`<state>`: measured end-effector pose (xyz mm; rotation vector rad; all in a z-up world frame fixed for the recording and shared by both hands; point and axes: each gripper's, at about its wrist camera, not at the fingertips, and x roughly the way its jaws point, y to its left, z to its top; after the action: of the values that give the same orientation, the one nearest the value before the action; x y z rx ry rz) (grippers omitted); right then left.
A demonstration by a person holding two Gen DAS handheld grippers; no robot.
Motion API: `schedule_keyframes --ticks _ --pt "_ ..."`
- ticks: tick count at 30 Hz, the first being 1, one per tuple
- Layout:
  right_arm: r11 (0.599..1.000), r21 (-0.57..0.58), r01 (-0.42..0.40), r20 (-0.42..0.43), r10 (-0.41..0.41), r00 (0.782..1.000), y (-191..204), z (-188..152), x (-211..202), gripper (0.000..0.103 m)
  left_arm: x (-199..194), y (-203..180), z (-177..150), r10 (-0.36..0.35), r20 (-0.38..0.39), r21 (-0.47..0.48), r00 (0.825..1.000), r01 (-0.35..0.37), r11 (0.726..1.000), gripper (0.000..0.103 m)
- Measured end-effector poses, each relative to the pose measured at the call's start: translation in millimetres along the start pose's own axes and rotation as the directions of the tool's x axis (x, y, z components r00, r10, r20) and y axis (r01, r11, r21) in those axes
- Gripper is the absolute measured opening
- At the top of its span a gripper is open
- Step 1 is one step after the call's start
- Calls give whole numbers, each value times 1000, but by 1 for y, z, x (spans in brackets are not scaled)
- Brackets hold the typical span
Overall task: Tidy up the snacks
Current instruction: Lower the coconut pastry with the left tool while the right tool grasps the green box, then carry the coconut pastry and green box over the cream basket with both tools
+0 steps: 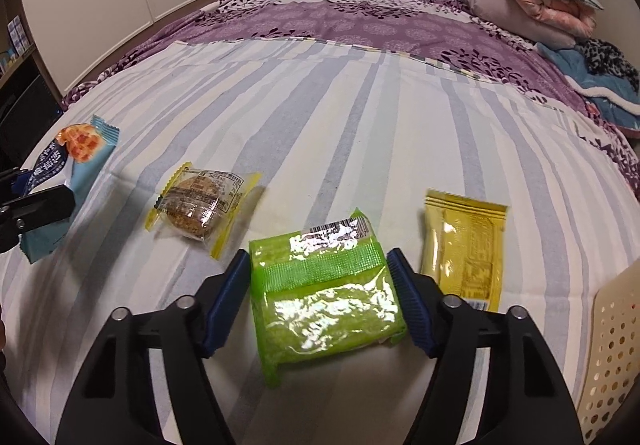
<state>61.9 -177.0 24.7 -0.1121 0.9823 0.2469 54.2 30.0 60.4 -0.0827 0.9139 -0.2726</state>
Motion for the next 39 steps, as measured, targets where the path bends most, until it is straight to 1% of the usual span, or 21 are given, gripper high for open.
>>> schedule_keyframes --ticks 2,8,17,24,29,34,39 --pt "1000 20 21 13 -21 1000 -3 -3 -7 61 -5 -5 3 -8 13 12 1000 7 1000 60" --pt "996 87 0 85 -7 996 -18 -8 -44 61 -19 -28 10 -31 42 56 999 29 998 60" --pt "990 138 -2 207 -27 978 -37 -21 -116 61 -36 -68 20 -55 80 124 995 45 991 60" --pt "979 200 35 285 -92 954 -67 -41 -167 61 -43 -99 24 -75 93 172 993 58 983 60" --pt "961 267 68 328 -157 931 -95 -58 -199 61 -44 -120 23 -85 92 206 992 65 976 60" --pt "937 333 102 341 -221 914 -123 -78 -222 61 -44 -139 22 -101 88 238 991 77 968 60" --pt "905 400 143 336 -290 896 -150 -98 -236 61 -46 -154 22 -113 91 266 989 85 960 60"
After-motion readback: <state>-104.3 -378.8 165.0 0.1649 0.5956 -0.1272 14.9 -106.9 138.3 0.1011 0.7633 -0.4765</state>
